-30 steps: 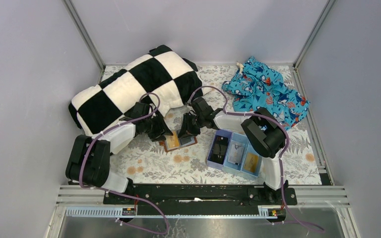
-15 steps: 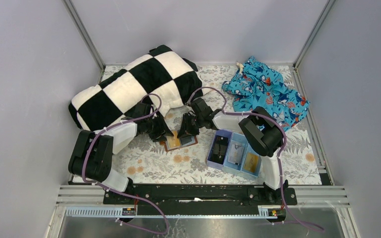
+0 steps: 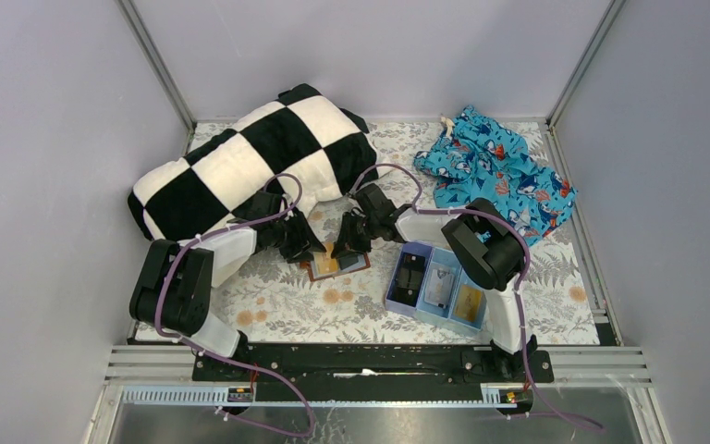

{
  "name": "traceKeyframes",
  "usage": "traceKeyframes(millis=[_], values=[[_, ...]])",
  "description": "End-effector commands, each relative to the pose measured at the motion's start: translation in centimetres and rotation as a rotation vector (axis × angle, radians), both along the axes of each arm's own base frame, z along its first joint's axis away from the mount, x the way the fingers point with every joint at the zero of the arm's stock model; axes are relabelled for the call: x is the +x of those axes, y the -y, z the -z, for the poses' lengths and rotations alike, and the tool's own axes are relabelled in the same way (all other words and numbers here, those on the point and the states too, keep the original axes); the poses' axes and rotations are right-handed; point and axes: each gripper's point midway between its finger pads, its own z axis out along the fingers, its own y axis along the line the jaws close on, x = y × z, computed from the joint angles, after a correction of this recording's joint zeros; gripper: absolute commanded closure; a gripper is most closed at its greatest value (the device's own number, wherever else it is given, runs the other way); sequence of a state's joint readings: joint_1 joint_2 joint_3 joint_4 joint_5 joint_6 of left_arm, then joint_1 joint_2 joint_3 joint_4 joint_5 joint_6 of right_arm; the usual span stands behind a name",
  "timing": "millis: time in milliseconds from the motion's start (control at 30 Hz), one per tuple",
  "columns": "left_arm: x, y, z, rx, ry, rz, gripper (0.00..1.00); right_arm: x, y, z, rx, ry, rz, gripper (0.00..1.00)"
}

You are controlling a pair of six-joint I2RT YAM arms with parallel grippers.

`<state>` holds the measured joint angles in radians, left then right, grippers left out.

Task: Take the credit cards out of the card holder
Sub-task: Remove the credit card from the card holder.

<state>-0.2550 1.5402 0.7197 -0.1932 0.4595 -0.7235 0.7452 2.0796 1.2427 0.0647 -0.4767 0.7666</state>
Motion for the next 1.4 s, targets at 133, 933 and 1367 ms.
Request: traceKeyframes(millis=[133,933,1367], values=[[-1.0,0.3,1.9,0.019,-0.032,0.016,0.50,0.0,0.3,0.0,-0.009,0.012,0.036,1.00],[-0.9,-0.1,1.8,0.046,-0.038,0.016,0.50,1.4,4.7,-0.5,-0.059,0.060,0.074,1.00],[0.6,2.1,-4.1,-0.095,0.169,0.045,0.48,1.7,4.9,-1.2,-0.020,0.066,0.044,1.00]])
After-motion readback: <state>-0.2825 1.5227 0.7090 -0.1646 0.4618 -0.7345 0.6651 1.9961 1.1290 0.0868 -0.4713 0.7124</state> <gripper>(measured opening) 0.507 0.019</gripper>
